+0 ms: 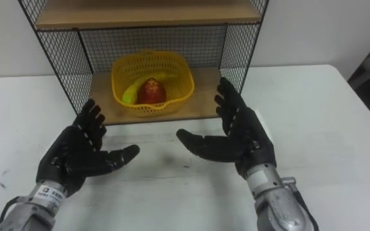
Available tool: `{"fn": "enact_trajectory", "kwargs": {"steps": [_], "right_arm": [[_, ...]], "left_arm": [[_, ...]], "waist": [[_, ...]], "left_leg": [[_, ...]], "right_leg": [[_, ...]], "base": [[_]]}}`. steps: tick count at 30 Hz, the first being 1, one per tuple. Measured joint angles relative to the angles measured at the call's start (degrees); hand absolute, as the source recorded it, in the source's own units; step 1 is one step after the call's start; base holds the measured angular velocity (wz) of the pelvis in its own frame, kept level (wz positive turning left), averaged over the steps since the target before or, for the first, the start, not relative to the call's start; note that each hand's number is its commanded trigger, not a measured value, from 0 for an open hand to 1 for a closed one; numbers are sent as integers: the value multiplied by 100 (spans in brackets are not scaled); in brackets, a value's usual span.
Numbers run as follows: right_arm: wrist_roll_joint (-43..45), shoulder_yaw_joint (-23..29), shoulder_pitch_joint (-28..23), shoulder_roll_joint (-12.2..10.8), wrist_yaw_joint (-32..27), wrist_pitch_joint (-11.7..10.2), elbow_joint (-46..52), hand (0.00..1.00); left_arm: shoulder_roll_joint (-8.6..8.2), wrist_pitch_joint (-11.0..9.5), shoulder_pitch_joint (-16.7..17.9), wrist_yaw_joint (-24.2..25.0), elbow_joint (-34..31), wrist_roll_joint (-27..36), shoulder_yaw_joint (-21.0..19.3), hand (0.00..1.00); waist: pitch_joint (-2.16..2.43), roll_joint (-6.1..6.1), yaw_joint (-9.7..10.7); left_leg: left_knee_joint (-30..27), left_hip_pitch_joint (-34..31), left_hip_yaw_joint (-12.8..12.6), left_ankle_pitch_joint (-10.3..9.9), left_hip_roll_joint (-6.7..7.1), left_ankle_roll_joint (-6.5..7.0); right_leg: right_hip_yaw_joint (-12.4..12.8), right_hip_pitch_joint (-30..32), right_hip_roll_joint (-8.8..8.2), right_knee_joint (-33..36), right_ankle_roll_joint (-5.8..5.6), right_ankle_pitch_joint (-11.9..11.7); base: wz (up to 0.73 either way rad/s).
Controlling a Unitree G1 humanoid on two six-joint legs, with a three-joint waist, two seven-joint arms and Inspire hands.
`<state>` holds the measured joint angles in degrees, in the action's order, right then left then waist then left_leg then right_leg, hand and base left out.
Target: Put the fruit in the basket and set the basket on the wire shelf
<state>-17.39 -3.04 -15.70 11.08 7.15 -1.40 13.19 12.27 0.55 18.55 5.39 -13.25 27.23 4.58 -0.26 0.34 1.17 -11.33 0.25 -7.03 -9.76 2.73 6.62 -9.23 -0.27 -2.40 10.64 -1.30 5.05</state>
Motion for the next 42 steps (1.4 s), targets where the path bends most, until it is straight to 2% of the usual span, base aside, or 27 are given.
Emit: {"fn": "enact_trajectory", "kwargs": {"steps": [1, 6, 10, 12, 14, 15, 16, 17, 18, 19, 20, 22, 23, 24, 26, 27, 28, 29, 31, 32, 34, 35, 37, 38, 39, 41, 42], "right_arm": [[0, 111, -34, 45, -19, -6, -1, 0], [22, 509, -126, 97, -207, -7, 203, 0], [368, 852, -176, 84, -464, -21, 609, 0], [459, 1142, -169, 96, -674, -196, 737, 0], [482, 1467, -137, 192, -1050, -341, 839, 0], [481, 1727, -108, 295, -1290, -432, 882, 0], [526, 2044, -109, 339, -1555, -503, 990, 0], [552, 2238, -108, 366, -1688, -519, 1058, 0], [581, 2648, -103, 486, -1974, -555, 1164, 0], [580, 2848, -95, 577, -2145, -600, 1182, 0], [580, 3246, -90, 749, -2481, -710, 1197, 0], [591, 3858, -84, 923, -3186, -874, 1317, 0], [628, 4000, -84, 954, -3360, -942, 1318, 0], [723, 4284, -87, 977, -3661, -1045, 1317, 0], [1069, 4685, -75, 995, -4125, -1104, 1307, 0], [1135, 4941, -73, 1073, -4413, -1152, 1284, 0], [1135, 5181, -75, 1228, -4713, -1180, 1237, 0], [1135, 5299, -82, 1298, -4849, -1187, 1227, 0], [1138, 5824, -169, 1620, -5492, -1365, 988, 0], [1140, 5953, -210, 1665, -5664, -1402, 894, 0], [1116, 6406, -336, 1697, -6308, -1419, 558, 0], [1084, 6519, -366, 1731, -6453, -1418, 461, 0], [821, 6900, -448, 2027, -6913, -1386, -170, 0], [686, 6983, -489, 2096, -7025, -1372, -293, 0], [427, 7178, -532, 2259, -7181, -1355, -580, 0], [70, 7455, -644, 2461, -7408, -1343, -979, 0], [-27, 7671, -725, 2539, -7537, -1329, -1277, 0]], "left_arm": [[37, -62, 24, 1, -9, 35, -123, 0], [50, -79, 159, 1, -277, 245, -548, 0], [47, -98, 195, 2, -524, 223, -890, 0], [72, -183, 189, 2, -654, 190, -1202, 0], [245, -292, 166, -1, -809, 183, -1511, 0], [393, -347, 132, -26, -899, 180, -1771, 0], [503, -384, 126, -39, -1058, 172, -2124, 0], [535, -401, 131, -43, -1158, 172, -2338, 0], [586, -475, 129, -127, -1355, 195, -2775, 0], [629, -552, 125, -183, -1428, 222, -2989, 0], [735, -732, 111, -324, -1526, 293, -3387, 0], [912, -935, 101, -696, -1684, 390, -4088, 0], [958, -981, 96, -792, -1719, 382, -4253, 0], [1079, -1063, 88, -979, -1732, 405, -4540, 0], [1206, -1101, 44, -1263, -1742, 480, -4985, 0], [1315, -1136, 8, -1478, -1746, 591, -5285, 0], [1410, -1257, 3, -1736, -1747, 785, -5589, 0], [1425, -1318, 4, -1844, -1743, 856, -5751, 0], [1462, -1536, 5, -2527, -1703, 958, -6382, 0], [1487, -1582, 9, -2724, -1672, 959, -6534, 0], [1661, -1730, 16, -3470, -1242, 887, -7131, 0], [1701, -1729, 14, -3675, -1087, 866, -7244, 0], [2021, -1712, 45, -4554, -293, 866, -7670, 0], [2119, -1710, 64, -4769, -80, 869, -7745, 0], [2305, -1712, 158, -5131, 359, 969, -7925, 0], [2452, -1710, 366, -5630, 1017, 1219, -8119, 0], [2454, -1701, 491, -5948, 1426, 1263, -8157, 0]], "waist": [[8, -30, -13], [57, -121, -4], [60, -126, 2], [62, -119, -2], [63, -119, -8], [58, -127, -1], [52, -136, -29], [49, -143, -41], [41, -156, -49], [35, -164, -45], [27, -177, -27], [47, -198, -66], [57, -209, -84], [61, -211, -99], [74, -169, -143], [81, -130, -178], [92, -105, -198], [89, -98, -201], [97, -90, -299], [102, -68, -342], [101, 30, -417], [105, 34, -450], [127, 84, -498], [145, 103, -538], [156, 148, -567], [154, 157, -575], [160, 144, -556]], "left_leg": [[1, 2, 21, -3, 2, 0], [12, 1, 22, -23, 0, -34], [11, -6, 24, -21, -2, -36], [6, -31, 36, -23, -2, -39], [-7, -51, 45, -23, 2, -39], [-10, -50, 49, -23, 4, -38], [-8, -59, 61, -23, 6, -38], [-8, -67, 63, -22, 6, -38], [-4, -81, 80, -22, 8, -38], [-4, -80, 85, -22, 8, -38], [-4, -82, 98, -22, 8, -38], [-2, -89, 104, -18, 7, -45], [-4, -87, 110, -19, 7, -46], [-22, -75, 120, -28, 8, -56], [-44, -86, 144, -36, 16, -65], [-53, -83, 140, -39, 30, -70], [-49, -70, 151, -37, 52, -73], [-48, -63, 161, -35, 64, -75], [-50, -56, 171, -27, 73, -85], [-49, -58, 169, -26, 76, -87], [-55, -69, 239, -20, 108, -98], [-64, -71, 242, -22, 108, -100], [-147, -117, 261, -54, 126, -114], [-157, -140, 262, -61, 128, -121], [-205, -178, 264, -87, 123, -137], [-269, -256, 287, -121, 110, -151], [-365, -364, 333, -154, 112, -152]], "right_leg": [[-25, -8, -4, 3, 0, 0], [5, 9, -1, 10, 3, 3], [49, 23, -9, 28, 14, 14], [30, 42, -23, 25, 14, 14], [21, 46, 3, 9, 15, 13], [21, 40, 3, 7, 15, 13], [6, 42, 2, 7, 15, 13], [-2, 47, 1, 6, 15, 13], [-16, 58, -3, 11, 14, 13], [-17, 58, -4, 16, 14, 14], [-17, 60, -6, 22, 12, 15], [-17, 74, -13, 30, 13, 23], [-28, 65, -13, 27, 17, 29], [-61, 36, -22, 22, 26, 48], [-104, 51, -36, 78, 35, 101], [-101, 106, -48, 204, 43, 184], [-100, 144, -71, 305, 46, 273], [-107, 167, -86, 319, 42, 314], [-105, 238, -97, 363, 39, 364], [-111, 252, -102, 396, 50, 376], [-145, 277, -148, 537, 46, 483], [-155, 283, -156, 548, 41, 497], [-165, 385, -182, 738, 21, 614], [-166, 411, -186, 770, 17, 640], [-179, 446, -191, 817, 21, 676], [-199, 467, -182, 818, 20, 699], [-228, 535, -208, 853, 16, 721]], "base": [[4], [0], [0], [2], [4], [4], [3], [5], [3], [5], [3], [0], [0], [8], [6], [5], [6], [11], [2], [0], [13], [9], [7], [4], [0], [7], [19]]}}
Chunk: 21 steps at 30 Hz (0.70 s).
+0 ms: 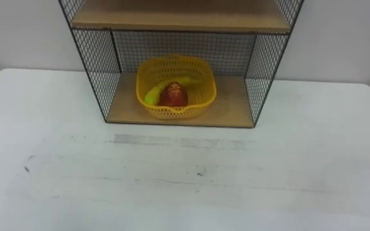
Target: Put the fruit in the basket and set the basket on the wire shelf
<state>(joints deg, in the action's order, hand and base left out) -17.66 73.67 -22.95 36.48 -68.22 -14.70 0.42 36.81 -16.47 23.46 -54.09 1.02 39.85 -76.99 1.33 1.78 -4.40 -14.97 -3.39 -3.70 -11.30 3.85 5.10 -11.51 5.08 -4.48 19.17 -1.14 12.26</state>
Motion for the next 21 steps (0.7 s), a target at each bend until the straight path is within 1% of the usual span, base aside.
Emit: {"fn": "enact_trajectory", "kwargs": {"steps": [1, 2, 4, 5, 6, 7, 8, 10, 11, 13, 14, 15, 16, 17, 18, 20, 21], "right_arm": [[-268, 132, -62, 29, -124, 45, -260, 0], [-468, 135, -98, 27, -191, 75, -337, 0], [-1131, 10, -264, 13, -289, 215, -803, 0], [-1251, -72, -335, -4, -286, 249, -956, 0], [-1510, -287, -467, -106, -286, 322, -1198, 0], [-1748, -548, -570, -243, -270, 360, -1428, 0], [-1900, -681, -630, -339, -236, 360, -1537, 0], [-2512, -1220, -789, -832, -51, 360, -2139, 0], [-2677, -1314, -789, -939, -1, 361, -2368, 0], [-3540, -1739, -797, -1273, 124, 364, -3213, 0], [-3775, -1814, -796, -1354, 150, 371, -3364, 0], [-4058, -1897, -801, -1582, 185, 369, -3531, 0], [-4173, -2017, -813, -1724, 270, 368, -3755, 0], [-4222, -2099, -816, -1759, 332, 365, -3896, 0], [-4360, -2227, -816, -1800, 485, 364, -4172, 0], [-4555, -2451, -817, -1835, 682, 362, -4506, 0], [-4679, -2617, -816, -1857, 809, 357, -4661, 0]], "left_arm": [[0, 5, 45, -271, 331, 149, 8, 0], [-1, 7, 69, -387, 492, 245, 24, 0], [-4, 58, 100, -725, 1179, 624, 221, 0], [-6, 68, 125, -777, 1330, 736, 295, 0], [-18, 108, 149, -850, 1642, 1002, 433, 0], [-43, 117, 163, -914, 2013, 1167, 646, 0], [-82, 117, 170, -927, 2159, 1320, 765, 0], [-362, 118, 184, -920, 2670, 1898, 1200, 0], [-415, 118, 185, -911, 2818, 2053, 1298, 0], [-603, 118, 183, -854, 3455, 2584, 1584, 0], [-624, 118, 183, -836, 3607, 2674, 1622, 0], [-634, 119, 181, -797, 3902, 2800, 1675, 0], [-647, 118, 181, -755, 4141, 2827, 1722, 0], [-657, 117, 185, -731, 4253, 2826, 1772, 0], [-706, 113, 202, -652, 4412, 2824, 1849, 0], [-780, 110, 216, -529, 4657, 2823, 2032, 0], [-914, 103, 217, -462, 4703, 2823, 2191, 0]], "waist": [[-6, 10, 35], [-2, 11, 50], [-2, -29, 106], [-1, -40, 102], [15, -91, 92], [18, -124, 76], [0, -103, 69], [1, -153, 44], [6, -167, 44], [6, -203, -15], [4, -208, -20], [2, -223, -9], [0, -234, 31], [-2, -240, 57], [-4, -247, 86], [-9, -235, 116], [-9, -233, 148]], "left_leg": [[-82, -74, 45, -28, 9, 4], [-98, -101, 53, -35, 13, 5], [-184, -195, 102, -66, 17, 8], [-179, -199, 102, -66, 11, 8], [-173, -200, 93, -72, 1, 4], [-165, -200, 82, -76, -8, 4], [-159, -204, 74, -76, -12, 3], [-156, -226, 63, -76, -41, 2], [-157, -223, 64, -77, -41, 2], [-138, -182, 18, -80, -50, -2], [-139, -176, 8, -83, -54, -7], [-147, -174, 6, -86, -60, -14], [-150, -174, 6, -89, -63, -19], [-148, -170, 7, -89, -62, -19], [-144, -168, 4, -89, -62, -21], [-137, -163, 2, -91, -53, -28], [-137, -166, -1, -90, -50, -34]], "right_leg": [[-52, 50, -29, 71, 2, 31], [-66, 70, -33, 95, 3, 44], [-120, 111, -16, 100, 17, 47], [-115, 108, -4, 74, 35, 22], [-88, 106, 14, 48, 75, -14], [-44, 109, 25, 42, 81, -28], [-30, 113, 32, 28, 82, -38], [-20, 92, 62, -76, 92, -102], [-20, 86, 63, -76, 91, -102], [34, 78, 65, -75, 91, -101], [48, 78, 64, -74, 92, -99], [46, 81, 73, -57, 98, -89], [40, 88, 61, -41, 95, -71], [39, 89, 51, -35, 89, -63], [44, 100, 46, -17, 80, -43], [52, 127, 29, 57, 98, -10], [51, 136, 24, 73, 105, 0]], "base": [[20], [19], [10], [0], [-7], [-8], [-6], [-3], [-4], [-9], [-10], [-4], [0], [0], [0], [0], [0]]}}
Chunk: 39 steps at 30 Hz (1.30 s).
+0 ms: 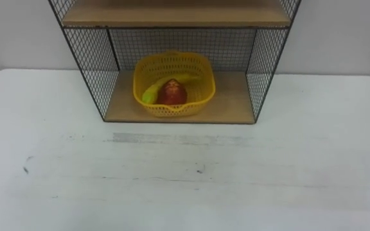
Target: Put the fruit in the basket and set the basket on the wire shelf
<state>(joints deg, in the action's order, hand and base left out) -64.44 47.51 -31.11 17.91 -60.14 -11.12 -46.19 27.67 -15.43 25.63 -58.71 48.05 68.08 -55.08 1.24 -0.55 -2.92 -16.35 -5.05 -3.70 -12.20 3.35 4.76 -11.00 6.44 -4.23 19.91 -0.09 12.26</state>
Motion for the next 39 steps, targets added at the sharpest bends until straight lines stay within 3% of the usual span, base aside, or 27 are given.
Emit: {"fn": "enact_trajectory", "kwargs": {"steps": [5, 7, 10, 14, 17, 22, 23, 25, 28, 32, 34, 36, 39], "right_arm": [[-308, -618, 143, -240, 558, -10, -722, 0], [-308, -867, 291, -494, 637, -44, -971, 0], [-558, -1136, 410, -767, 655, -43, -1170, 0], [-547, -1257, 624, -939, 660, -26, -1229, 0], [-319, -1266, 942, -950, 694, 57, -1393, 0], [-9, -1565, 1397, -933, 1069, 278, -1683, 0], [-4, -1606, 1452, -933, 1110, 321, -1724, 0], [256, -1713, 1672, -947, 1350, 508, -1994, 0], [634, -1823, 1799, -947, 1545, 662, -2048, 0], [2006, -2448, 2046, -948, 1982, 911, -2135, 0], [2707, -2906, 2142, -936, 2409, 1063, -2157, 0], [3514, -3524, 2313, -922, 3180, 1157, -2267, 0], [4328, -4239, 2388, -897, 4140, 1207, -2328, 0]], "left_arm": [[-683, 3, -13, 430, 356, 130, 690, 0], [-1070, 3, -53, 546, 520, 134, 959, 0], [-1365, 17, -137, 672, 756, 147, 1417, 0], [-1454, 149, -230, 938, 1027, -171, 1646, 0], [-1510, 259, -280, 1252, 1259, -985, 1911, 0], [-1570, 819, -474, 2218, 1618, -2464, 2954, 0], [-1583, 897, -523, 2317, 1670, -2604, 2986, 0], [-1697, 1126, -701, 2794, 1687, -3143, 3151, 0], [-1793, 1374, -866, 3300, 1630, -3625, 3319, 0], [-1844, 1660, -1084, 4085, 1547, -5099, 3966, 0], [-1846, 1769, -1105, 4373, 1502, -5671, 4233, 0], [-1846, 1867, -1128, 4633, 1467, -6341, 4564, 0], [-1836, 1951, -1198, 4777, 1433, -6722, 4832, 0]], "waist": [[-5, 28, 84], [-3, 54, 129], [-1, 103, 151], [-12, 140, 236], [-23, 143, 279], [-25, 146, 445], [-39, 147, 469], [-117, 131, 504], [-127, 117, 526], [-134, 116, 564], [-161, 138, 551], [-175, 163, 563], [-193, 183, 539]], "left_leg": [[72, 81, -112, 19, -52, -32], [80, 123, -129, 27, -79, -50], [90, 214, -164, 10, -95, -66], [105, 251, -165, 11, -97, -68], [121, 333, -178, 18, -107, -76], [272, 438, -88, 91, -79, -136], [292, 468, -82, 97, -78, -130], [366, 552, -69, 143, -81, -98], [376, 579, -68, 154, -79, -87], [381, 588, -61, 167, -90, -66], [431, 622, -70, 187, -84, -61], [470, 627, -67, 212, -84, -58], [471, 595, -2, 233, -81, -53]], "right_leg": [[76, -53, 47, -71, 25, -37], [117, -103, 90, -134, 14, -68], [159, -173, 108, -132, 8, -48], [161, -217, 114, -162, 4, -61], [163, -320, 130, -239, 54, -142], [69, -529, 126, -464, 7, -228], [64, -566, 130, -496, 16, -242], [61, -685, 156, -630, 0, -299], [61, -706, 156, -637, -14, -301], [57, -713, 181, -733, 5, -327], [72, -712, 180, -730, -8, -350], [49, -710, 180, -773, 2, -363], [-34, -720, 179, -839, 37, -420]], "base": [[-8], [-14], [-8], [-1], [0], [10], [0], [0], [0], [0], [0], [4], [13]]}}
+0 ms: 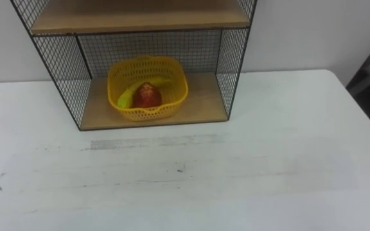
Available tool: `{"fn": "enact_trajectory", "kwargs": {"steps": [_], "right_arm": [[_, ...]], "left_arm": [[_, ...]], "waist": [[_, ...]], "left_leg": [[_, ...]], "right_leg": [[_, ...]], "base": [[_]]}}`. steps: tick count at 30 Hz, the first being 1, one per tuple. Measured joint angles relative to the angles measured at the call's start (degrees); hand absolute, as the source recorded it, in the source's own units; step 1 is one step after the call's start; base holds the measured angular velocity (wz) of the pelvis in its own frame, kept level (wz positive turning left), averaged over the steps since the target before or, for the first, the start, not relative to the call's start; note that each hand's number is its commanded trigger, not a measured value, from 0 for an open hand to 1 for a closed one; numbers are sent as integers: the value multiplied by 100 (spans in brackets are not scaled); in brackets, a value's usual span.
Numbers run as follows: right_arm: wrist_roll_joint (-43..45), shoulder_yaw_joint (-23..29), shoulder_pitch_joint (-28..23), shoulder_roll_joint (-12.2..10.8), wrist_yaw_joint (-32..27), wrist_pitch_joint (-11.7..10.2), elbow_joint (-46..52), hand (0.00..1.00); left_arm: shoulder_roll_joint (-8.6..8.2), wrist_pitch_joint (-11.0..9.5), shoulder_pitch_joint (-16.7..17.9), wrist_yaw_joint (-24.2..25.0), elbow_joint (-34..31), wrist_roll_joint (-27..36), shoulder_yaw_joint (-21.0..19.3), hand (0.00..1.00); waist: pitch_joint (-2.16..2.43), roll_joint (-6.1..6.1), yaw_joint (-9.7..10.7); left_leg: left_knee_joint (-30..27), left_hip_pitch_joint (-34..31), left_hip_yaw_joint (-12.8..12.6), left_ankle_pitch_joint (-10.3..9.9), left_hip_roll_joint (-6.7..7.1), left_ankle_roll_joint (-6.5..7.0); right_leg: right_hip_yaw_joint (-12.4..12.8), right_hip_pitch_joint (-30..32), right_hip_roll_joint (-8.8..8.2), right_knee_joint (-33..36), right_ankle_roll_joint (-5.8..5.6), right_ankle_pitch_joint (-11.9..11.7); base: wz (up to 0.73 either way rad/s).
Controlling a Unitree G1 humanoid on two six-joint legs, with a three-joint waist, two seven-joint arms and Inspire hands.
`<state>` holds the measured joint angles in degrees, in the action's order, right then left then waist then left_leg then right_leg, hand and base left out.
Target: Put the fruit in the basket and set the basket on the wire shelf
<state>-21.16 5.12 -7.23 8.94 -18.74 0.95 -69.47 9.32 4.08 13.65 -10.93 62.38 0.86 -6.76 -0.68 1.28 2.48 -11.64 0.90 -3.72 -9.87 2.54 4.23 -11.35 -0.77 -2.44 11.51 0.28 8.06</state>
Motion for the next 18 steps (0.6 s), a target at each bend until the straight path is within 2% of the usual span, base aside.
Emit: {"fn": "enact_trajectory", "kwargs": {"steps": [2, 4, 7, 10, 11, 18], "right_arm": [[288, -209, 8, -36, 381, 51, 0, 0], [687, -456, 32, -64, 770, 106, -27, 0], [844, -752, 41, -68, 1041, 118, -27, 0], [845, -836, 37, -64, 1248, 116, -31, 0], [840, -840, 37, -67, 1285, 115, -28, 0], [679, -827, 52, -61, 1661, 91, -146, 0]], "left_arm": [[-2, 5, -16, 33, 3, 40, 138, 0], [-105, 5, -37, 91, 1, 182, 149, 0], [-168, 3, -38, 183, 3, 228, 377, 0], [-183, 2, -38, 275, 14, 231, 425, 0], [-187, 1, -41, 276, 17, 231, 447, 0], [-206, -39, -69, 283, 83, 391, 471, 0]], "waist": [[-26, 26, -4], [-49, -9, -123], [-38, -21, -149], [-31, 4, -146], [-16, 0, -146], [-11, 14, -152]], "left_leg": [[10, 7, -8, 13, -5, 3], [39, 58, -75, 17, -21, 4], [42, 36, -88, 15, -27, 6], [41, 50, -88, 16, -35, 4], [40, 53, -87, 17, -36, 3], [37, 58, -88, 16, -38, 3]], "right_leg": [[-10, -12, 4, -9, 11, -8], [43, -37, 25, -57, 12, -45], [106, -39, 44, -74, 11, -64], [107, -35, 51, -86, 14, -65], [107, -35, 53, -86, 17, -67], [107, -46, 57, -100, 18, -69]], "base": [[2], [-17], [-7], [-1], [0], [0]]}}
